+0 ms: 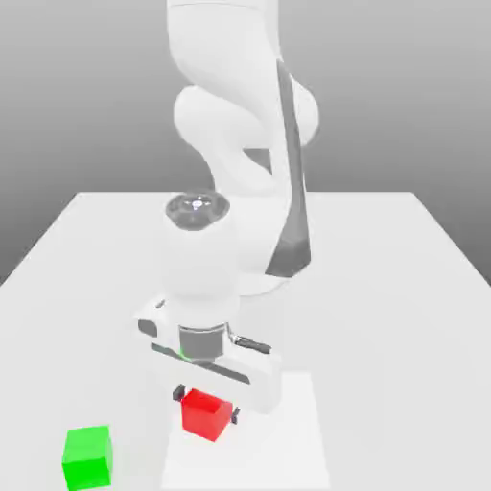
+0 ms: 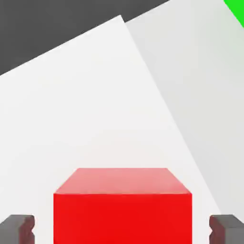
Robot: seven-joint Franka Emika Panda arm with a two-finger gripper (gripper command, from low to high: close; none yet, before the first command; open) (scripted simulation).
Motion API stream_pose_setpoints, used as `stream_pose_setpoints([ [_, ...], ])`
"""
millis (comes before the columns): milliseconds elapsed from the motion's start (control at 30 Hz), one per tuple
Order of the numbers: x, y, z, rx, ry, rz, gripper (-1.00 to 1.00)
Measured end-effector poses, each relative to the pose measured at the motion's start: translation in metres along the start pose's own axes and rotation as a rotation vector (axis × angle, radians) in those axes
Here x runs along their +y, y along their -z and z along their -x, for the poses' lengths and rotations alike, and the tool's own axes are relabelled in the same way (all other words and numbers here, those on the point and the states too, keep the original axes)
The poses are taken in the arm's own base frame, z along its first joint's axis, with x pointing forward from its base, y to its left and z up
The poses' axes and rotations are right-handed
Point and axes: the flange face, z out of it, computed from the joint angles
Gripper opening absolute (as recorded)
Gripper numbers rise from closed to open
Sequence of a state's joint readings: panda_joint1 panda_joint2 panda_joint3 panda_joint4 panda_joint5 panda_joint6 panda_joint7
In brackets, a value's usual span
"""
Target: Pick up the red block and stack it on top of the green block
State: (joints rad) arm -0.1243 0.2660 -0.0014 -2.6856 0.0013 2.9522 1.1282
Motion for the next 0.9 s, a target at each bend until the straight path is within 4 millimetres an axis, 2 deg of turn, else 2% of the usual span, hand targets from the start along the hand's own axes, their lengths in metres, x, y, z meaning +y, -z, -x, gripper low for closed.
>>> stream_pose_setpoints([
  [133, 0.000, 0.000, 0.000, 0.000, 0.000, 0.000, -1.00],
  [333, -0.001, 0.055, -0.002, 0.000, 0.000, 0.000, -1.00],
  [433, -0.008, 0.070, -0.044, -0.003, 0.000, 0.000, -1.00],
  [633, -0.017, 0.093, -0.140, -0.002, 0.042, -0.001, -1.00],
  [700, -0.017, 0.077, -0.152, -0.001, 0.047, 0.000, -1.00],
  [767, -0.017, 0.051, -0.155, -0.001, 0.048, 0.000, -1.00],
  [800, -0.017, 0.040, -0.155, -0.001, 0.048, 0.000, 1.00],
  [900, -0.017, 0.040, -0.155, -0.001, 0.048, 0.000, 1.00],
])
